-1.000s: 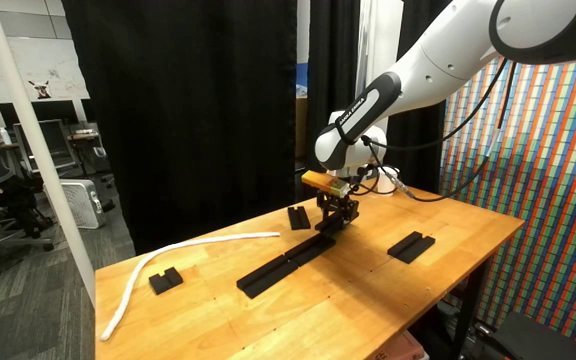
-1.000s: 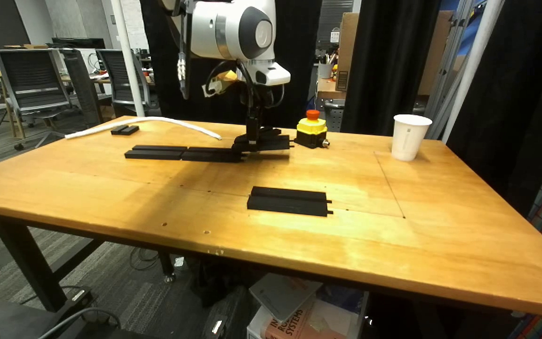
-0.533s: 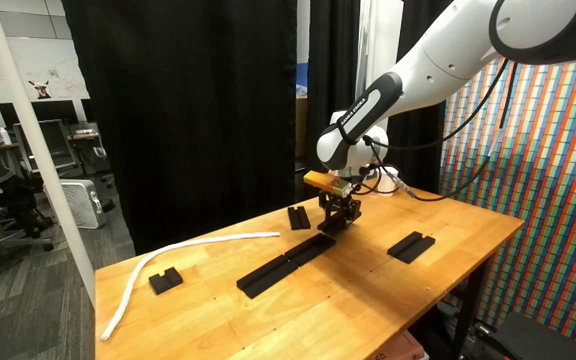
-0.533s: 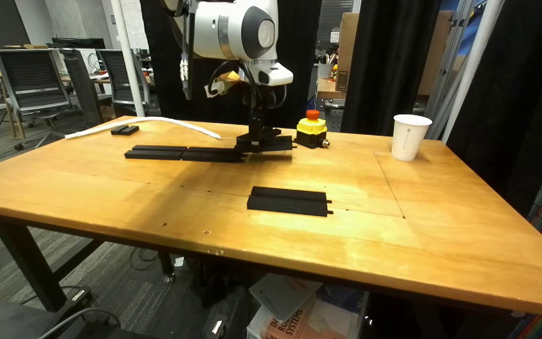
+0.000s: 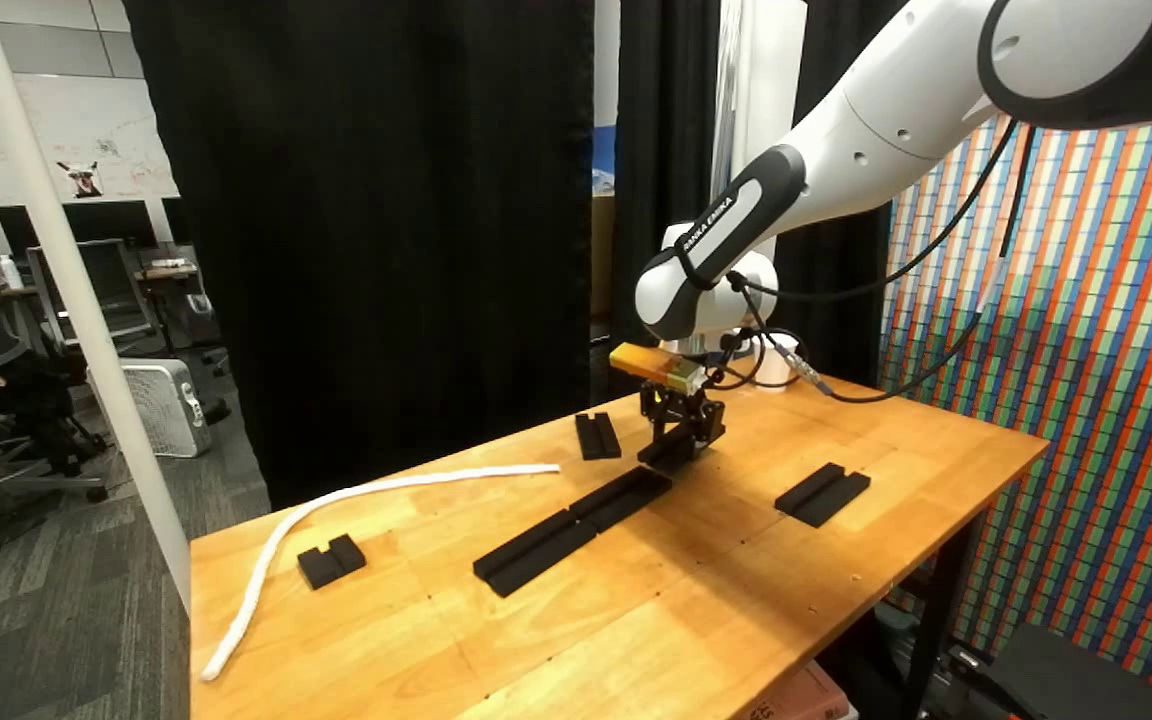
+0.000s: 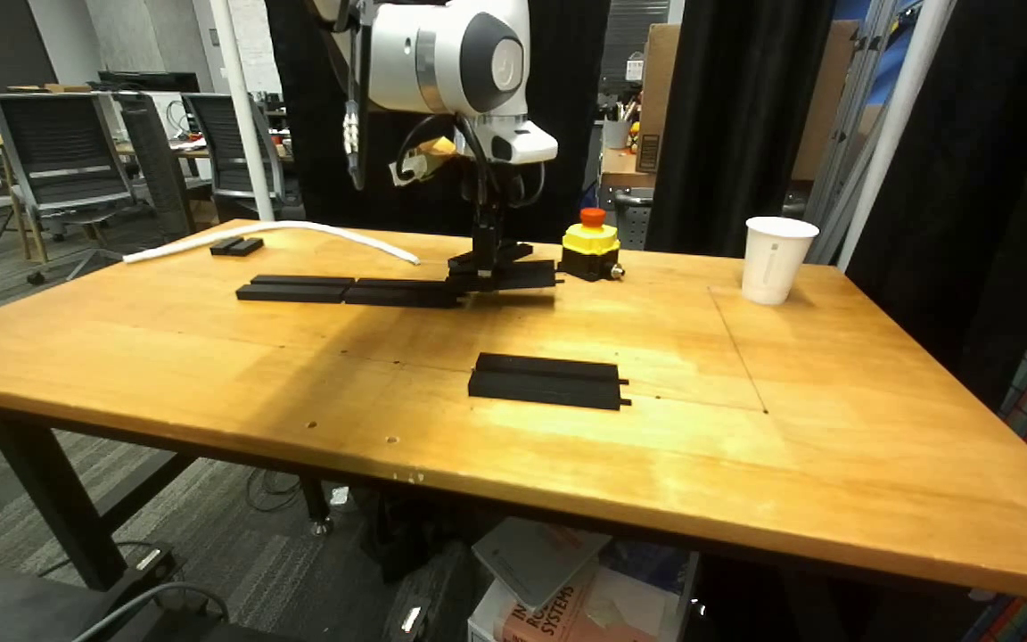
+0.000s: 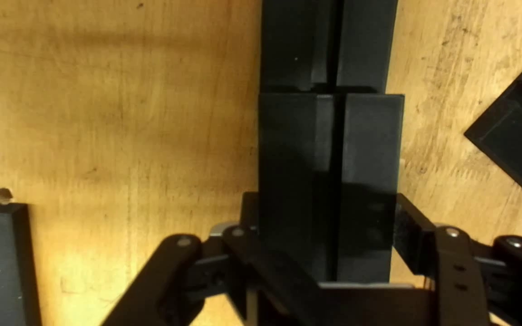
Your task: Connect four black pieces together
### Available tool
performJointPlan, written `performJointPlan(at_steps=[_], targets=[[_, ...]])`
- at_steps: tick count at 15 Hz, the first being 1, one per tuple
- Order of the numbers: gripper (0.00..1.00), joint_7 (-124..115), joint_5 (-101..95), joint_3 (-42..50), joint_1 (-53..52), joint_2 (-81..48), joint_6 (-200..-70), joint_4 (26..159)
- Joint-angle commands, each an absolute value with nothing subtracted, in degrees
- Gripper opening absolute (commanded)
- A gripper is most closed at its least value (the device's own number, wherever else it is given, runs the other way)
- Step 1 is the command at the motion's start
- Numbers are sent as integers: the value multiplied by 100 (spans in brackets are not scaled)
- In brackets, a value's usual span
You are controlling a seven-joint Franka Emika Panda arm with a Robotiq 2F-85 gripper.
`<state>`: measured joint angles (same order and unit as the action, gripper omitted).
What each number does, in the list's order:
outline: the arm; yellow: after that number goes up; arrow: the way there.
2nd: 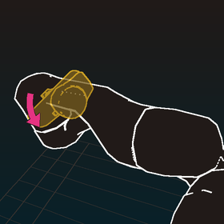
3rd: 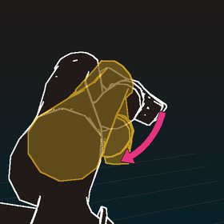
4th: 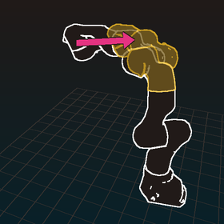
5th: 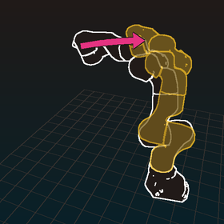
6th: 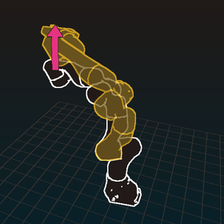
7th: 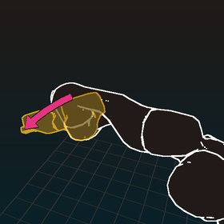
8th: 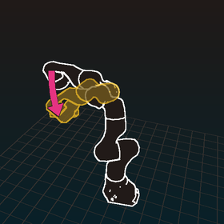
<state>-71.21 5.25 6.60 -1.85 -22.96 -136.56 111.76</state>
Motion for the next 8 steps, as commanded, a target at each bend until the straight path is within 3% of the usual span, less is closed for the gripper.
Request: performJointPlan(at_steps=[1, 8], targets=[[45, -7021, 519, 680, -135, -2254, -13596, 11171], [45, -6922, 558, 675, -44, -2309, -13624, 11167]])
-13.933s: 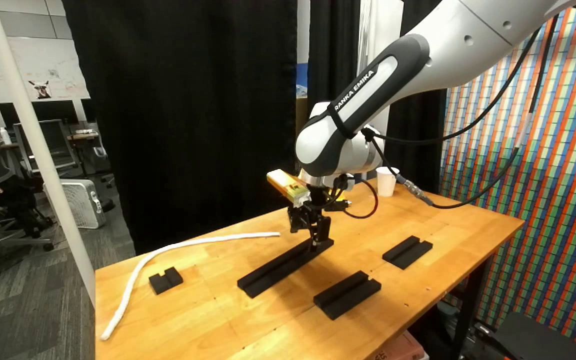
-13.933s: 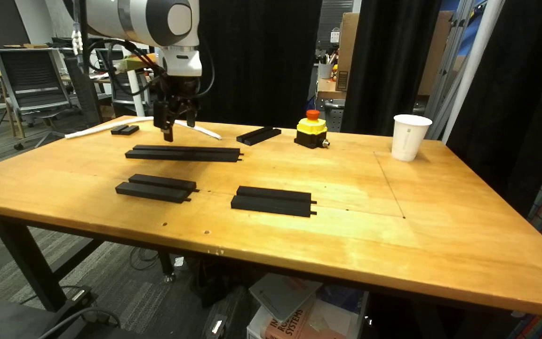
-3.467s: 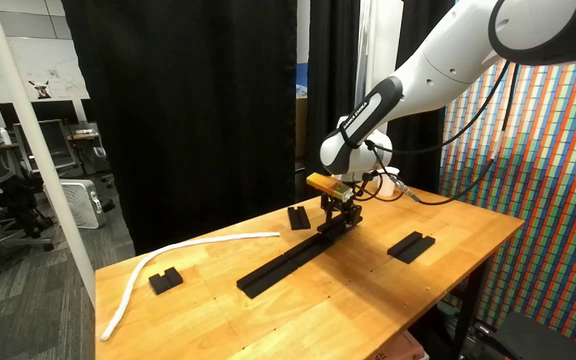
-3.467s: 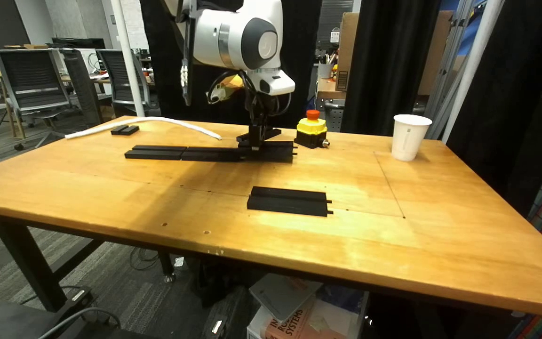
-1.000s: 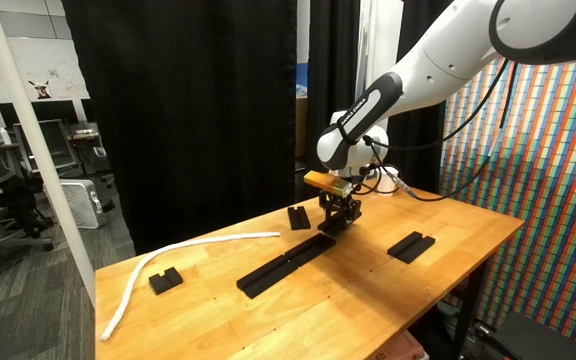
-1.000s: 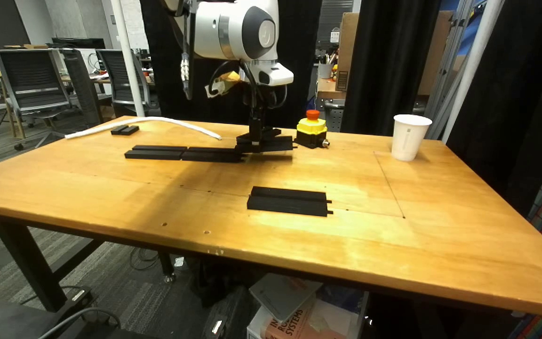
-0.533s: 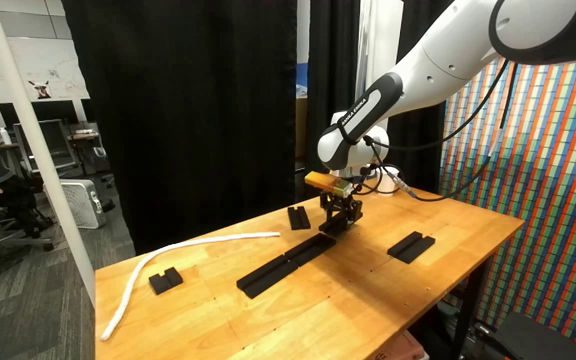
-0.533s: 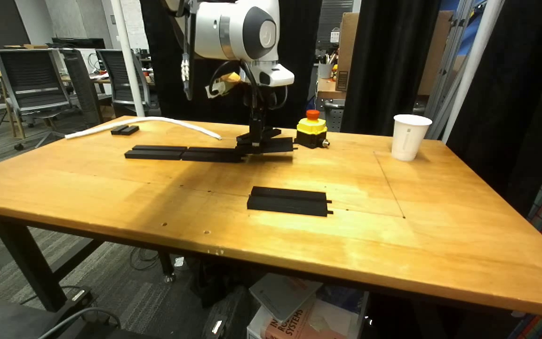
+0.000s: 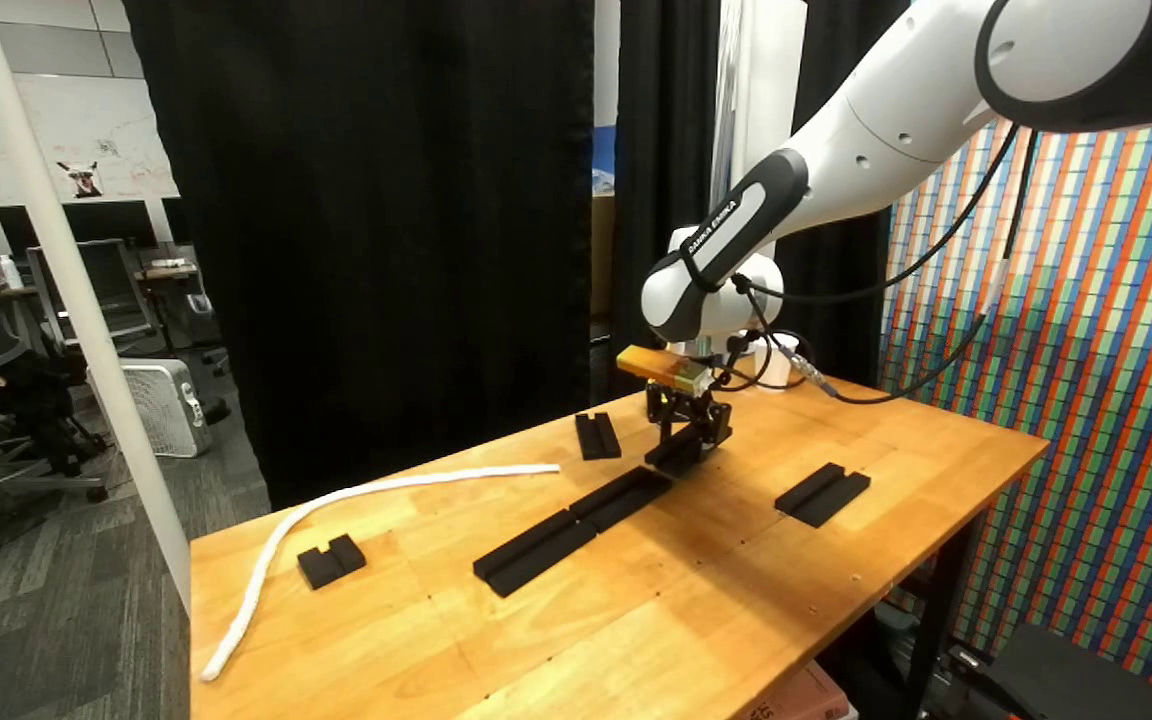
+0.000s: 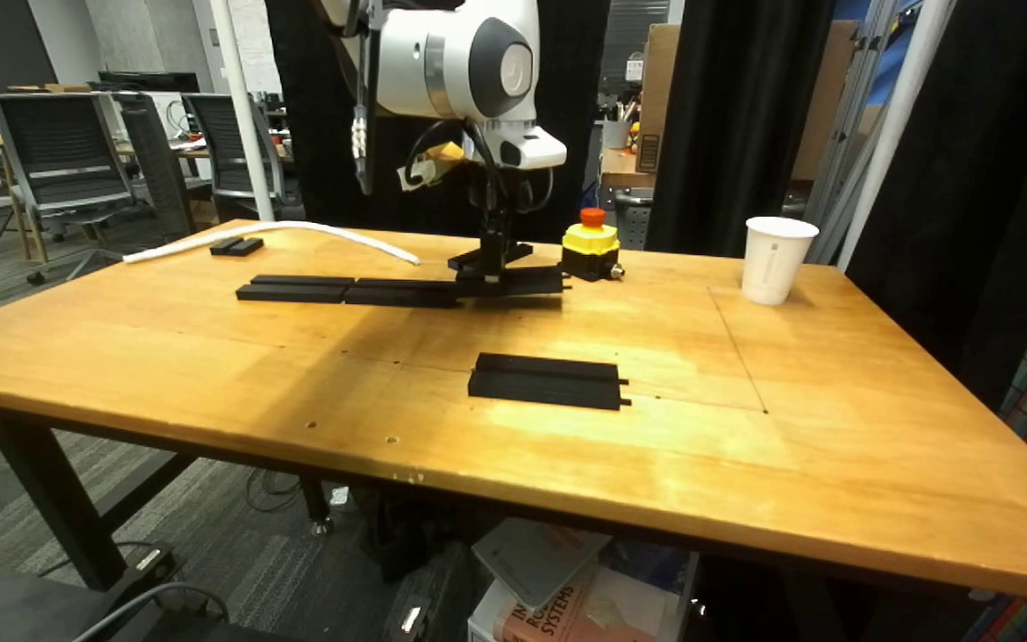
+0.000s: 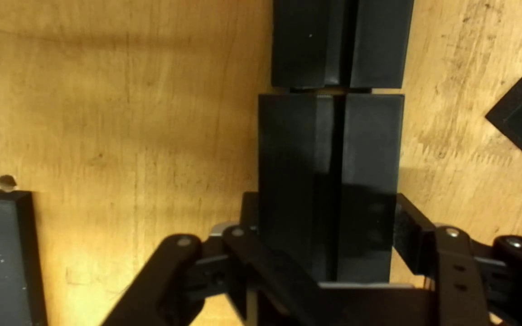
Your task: Connect four black pieces together
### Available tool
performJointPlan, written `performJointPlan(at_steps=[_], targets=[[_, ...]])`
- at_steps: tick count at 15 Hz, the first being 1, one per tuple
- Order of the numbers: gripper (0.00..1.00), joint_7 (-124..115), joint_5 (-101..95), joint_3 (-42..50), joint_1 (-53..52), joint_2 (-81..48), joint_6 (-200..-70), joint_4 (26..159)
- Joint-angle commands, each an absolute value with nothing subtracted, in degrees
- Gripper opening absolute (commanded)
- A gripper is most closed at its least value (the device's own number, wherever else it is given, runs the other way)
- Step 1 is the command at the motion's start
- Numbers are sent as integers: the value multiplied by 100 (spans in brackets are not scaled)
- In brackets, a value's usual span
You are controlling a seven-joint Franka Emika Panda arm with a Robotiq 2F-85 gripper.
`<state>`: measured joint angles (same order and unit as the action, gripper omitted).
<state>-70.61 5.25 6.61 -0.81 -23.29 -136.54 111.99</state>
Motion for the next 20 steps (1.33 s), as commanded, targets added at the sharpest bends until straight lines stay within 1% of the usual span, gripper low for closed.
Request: performJointPlan(at_steps=[1, 20], targets=[[45, -6900, 570, 670, -30, -2319, -13634, 11166], [45, -6587, 868, 622, 67, -2568, -13656, 11018]])
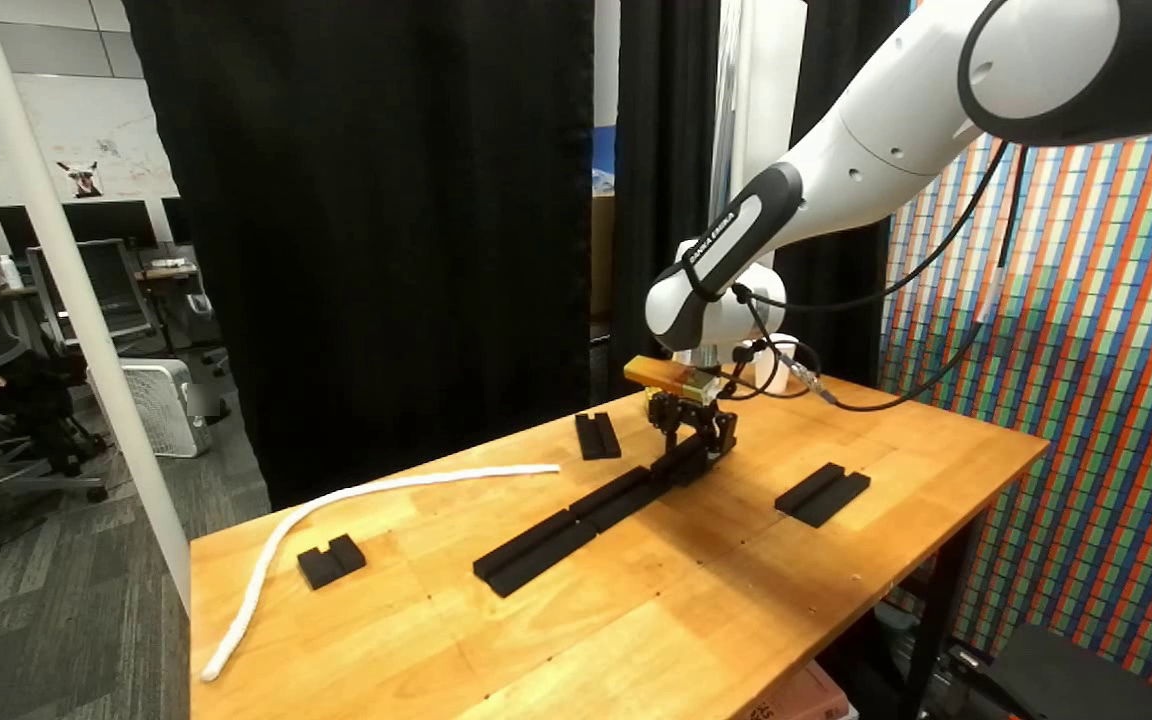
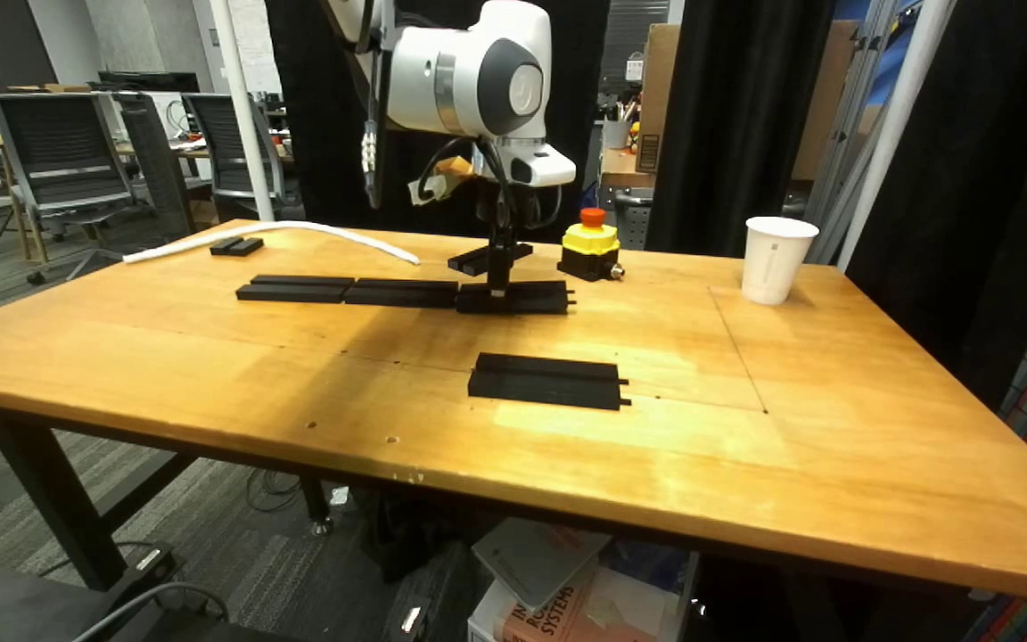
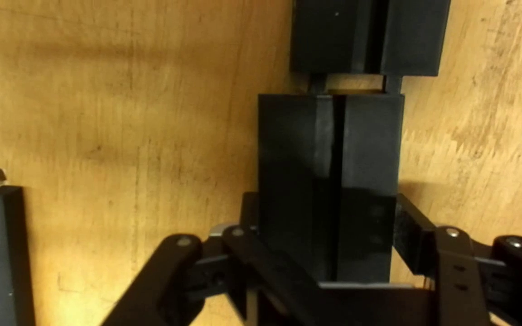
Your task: Connect four black pieces together
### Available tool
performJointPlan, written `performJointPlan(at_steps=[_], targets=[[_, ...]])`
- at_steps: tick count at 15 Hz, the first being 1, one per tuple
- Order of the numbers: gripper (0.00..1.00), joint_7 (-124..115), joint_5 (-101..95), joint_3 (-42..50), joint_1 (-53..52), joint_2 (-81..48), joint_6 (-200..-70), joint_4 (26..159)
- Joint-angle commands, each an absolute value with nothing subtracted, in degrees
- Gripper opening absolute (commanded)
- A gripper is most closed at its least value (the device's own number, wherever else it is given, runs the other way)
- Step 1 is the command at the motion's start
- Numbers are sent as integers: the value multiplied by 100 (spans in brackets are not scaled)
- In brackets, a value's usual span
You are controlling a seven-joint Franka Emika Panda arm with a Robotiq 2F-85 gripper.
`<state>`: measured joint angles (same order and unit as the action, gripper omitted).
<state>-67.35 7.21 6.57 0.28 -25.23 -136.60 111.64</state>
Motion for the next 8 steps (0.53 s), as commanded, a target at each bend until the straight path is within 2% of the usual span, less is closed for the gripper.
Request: performJointPlan(at_steps=[1, 8], targets=[[45, -6573, 891, 614, 71, -2571, -13643, 11003], [45, -6474, 1101, 564, 75, -2613, -13588, 10905]])
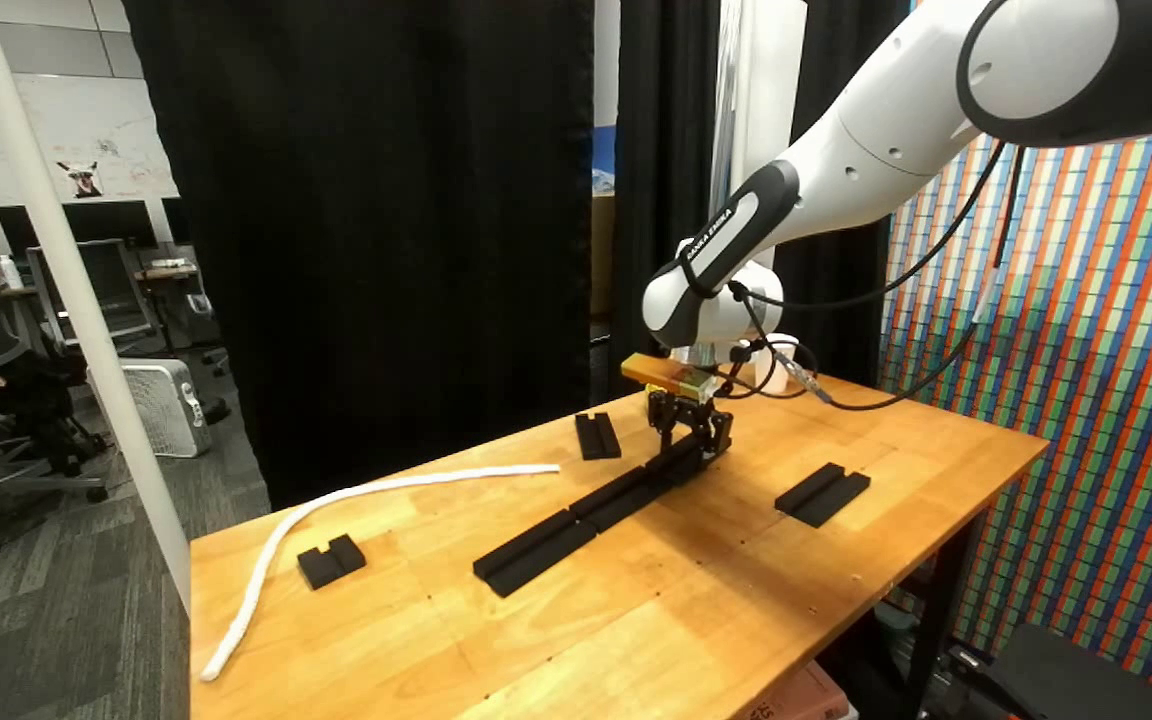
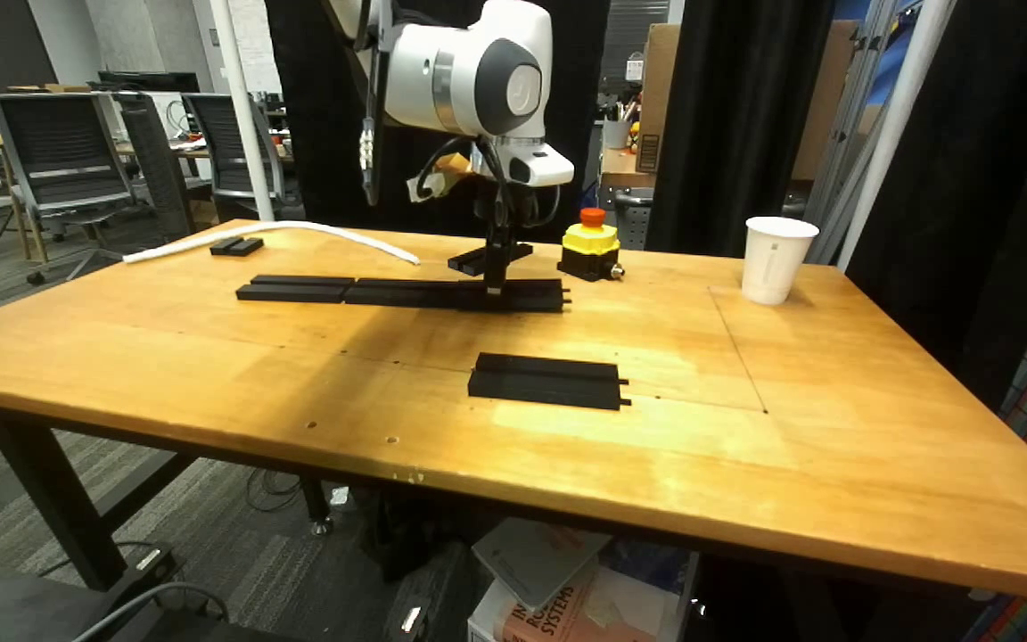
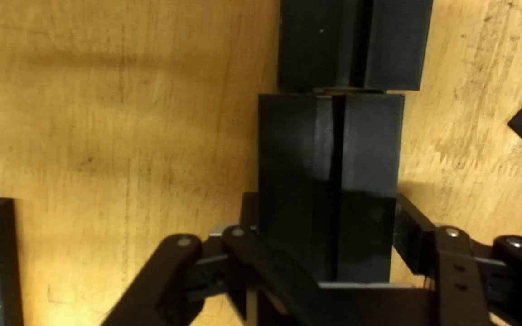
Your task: Connect four black pieces together
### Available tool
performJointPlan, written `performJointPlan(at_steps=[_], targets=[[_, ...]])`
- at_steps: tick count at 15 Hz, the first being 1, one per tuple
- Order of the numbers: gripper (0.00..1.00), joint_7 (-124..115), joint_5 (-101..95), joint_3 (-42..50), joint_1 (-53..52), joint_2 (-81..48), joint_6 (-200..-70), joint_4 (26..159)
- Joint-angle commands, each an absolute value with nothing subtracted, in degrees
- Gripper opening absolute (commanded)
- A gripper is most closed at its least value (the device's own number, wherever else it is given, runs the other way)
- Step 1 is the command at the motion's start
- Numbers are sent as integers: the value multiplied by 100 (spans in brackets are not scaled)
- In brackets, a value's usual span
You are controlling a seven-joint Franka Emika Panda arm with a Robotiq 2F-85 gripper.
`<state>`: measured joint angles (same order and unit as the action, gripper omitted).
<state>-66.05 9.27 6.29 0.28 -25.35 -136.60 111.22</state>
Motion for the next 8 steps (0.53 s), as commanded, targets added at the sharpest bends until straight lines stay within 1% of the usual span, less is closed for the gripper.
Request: performJointPlan(at_steps=[1, 8], targets=[[45, -6479, 1122, 559, 72, -2618, -13588, 10893], [45, -6508, 1284, 508, 74, -2654, -13620, 10880]])
